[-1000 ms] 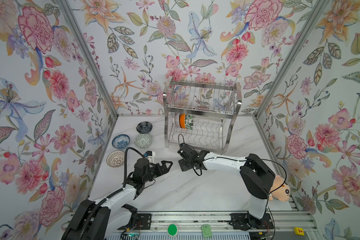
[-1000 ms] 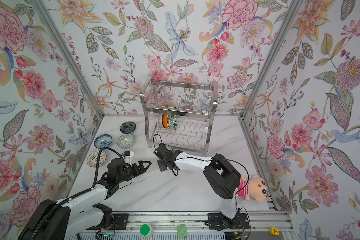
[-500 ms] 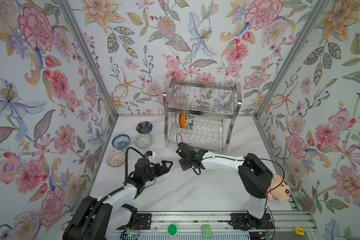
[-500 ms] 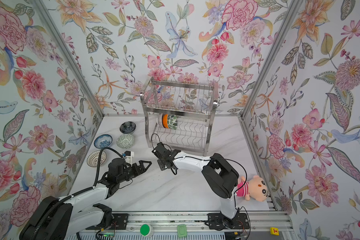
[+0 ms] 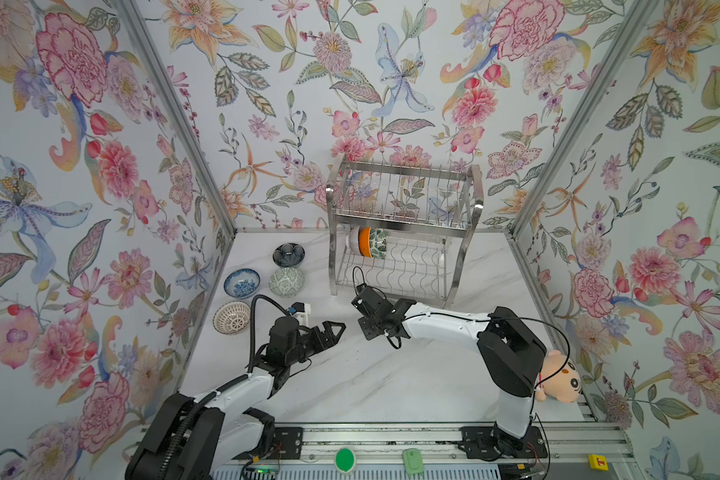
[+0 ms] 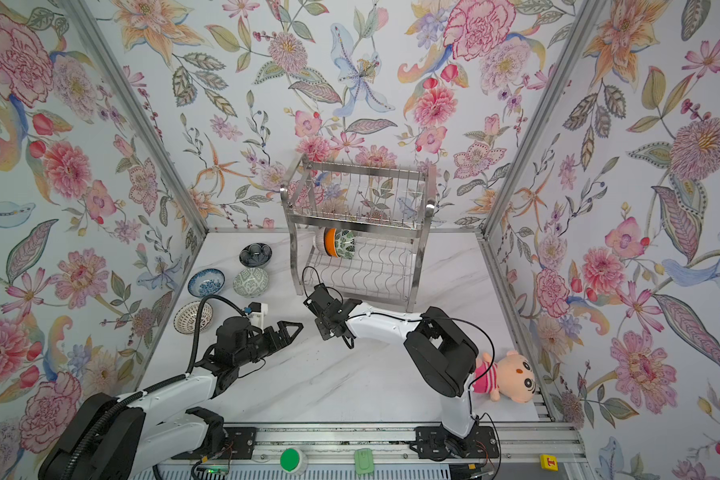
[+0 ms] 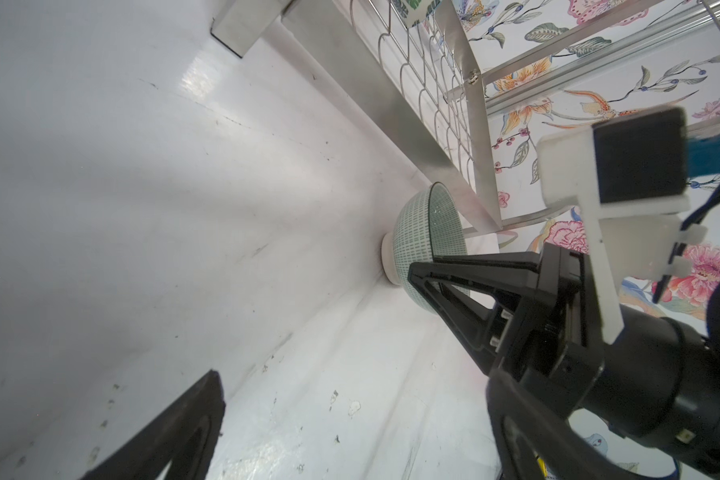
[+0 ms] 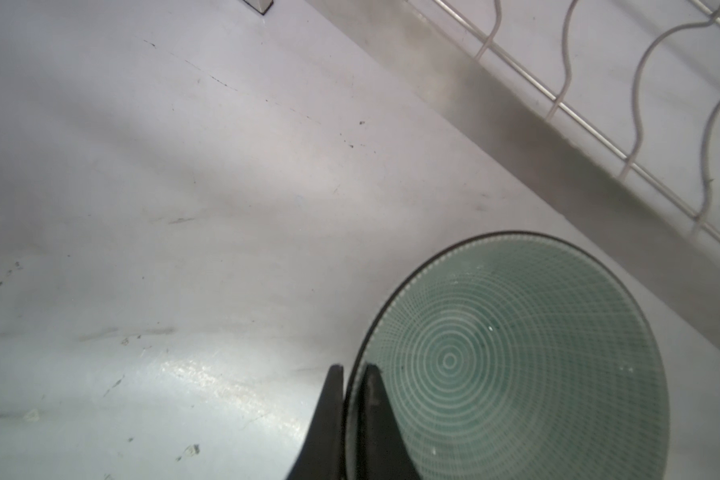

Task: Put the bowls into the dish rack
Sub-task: 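Carry the green bowl with the right gripper into the rack while the left gripper withdraws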

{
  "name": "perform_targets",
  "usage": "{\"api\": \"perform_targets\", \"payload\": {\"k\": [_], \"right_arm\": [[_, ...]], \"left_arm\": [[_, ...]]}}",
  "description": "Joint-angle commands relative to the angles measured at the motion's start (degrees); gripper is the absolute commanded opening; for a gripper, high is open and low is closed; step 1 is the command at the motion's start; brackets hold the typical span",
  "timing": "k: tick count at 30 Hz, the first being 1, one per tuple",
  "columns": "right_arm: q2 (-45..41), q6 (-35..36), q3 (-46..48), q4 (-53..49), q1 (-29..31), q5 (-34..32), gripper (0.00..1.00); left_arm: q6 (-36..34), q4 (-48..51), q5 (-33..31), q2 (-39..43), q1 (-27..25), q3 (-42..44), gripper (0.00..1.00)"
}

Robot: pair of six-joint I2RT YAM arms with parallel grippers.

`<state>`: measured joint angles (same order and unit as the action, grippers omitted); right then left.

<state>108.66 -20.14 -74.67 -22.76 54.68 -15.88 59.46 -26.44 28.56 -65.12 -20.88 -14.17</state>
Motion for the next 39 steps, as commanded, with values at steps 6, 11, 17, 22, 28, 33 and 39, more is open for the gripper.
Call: {"api": "perform_targets", "payload": {"k": [6, 11, 17, 22, 28, 33, 39], "right_arm": [[-7.05, 0.43, 1.85, 2.76, 0.32, 5.58, 0.00], [-11.93, 0.37, 2.85, 6.74, -0.62, 9.08, 0.00], [-17.15, -2.33, 4.75, 14.17, -5.24, 14.13, 0.00], [-18.49, -7.42, 5.63, 19.95, -11.92, 19.24, 0.00], [-17.66, -12.65, 7.04, 25.97, -20.40, 23.49, 0.00], [-14.72, -15.38, 6.18, 29.12, -24.99, 26.53, 0.00], [-10.40, -17.09, 2.77, 30.94, -27.73, 27.88, 0.00]], "left_arm": [[1.05, -1.68, 1.30, 0.44, 0.06, 0.05, 0.99], [1.40, -1.95, 0.82, -0.78, -1.70, -2.17, 0.99], [1.01, -1.22, -1.76, -3.69, -5.12, -7.15, 0.99], [1.42, -1.16, -4.43, -7.34, -8.46, -12.48, 0.99], [2.62, -1.85, -8.26, -10.29, -11.34, -16.51, 0.99], [3.47, -2.94, -9.60, -13.07, -12.00, -18.80, 0.99], [2.55, -2.52, -10.70, -17.39, -12.17, -23.63, 0.99]]}}
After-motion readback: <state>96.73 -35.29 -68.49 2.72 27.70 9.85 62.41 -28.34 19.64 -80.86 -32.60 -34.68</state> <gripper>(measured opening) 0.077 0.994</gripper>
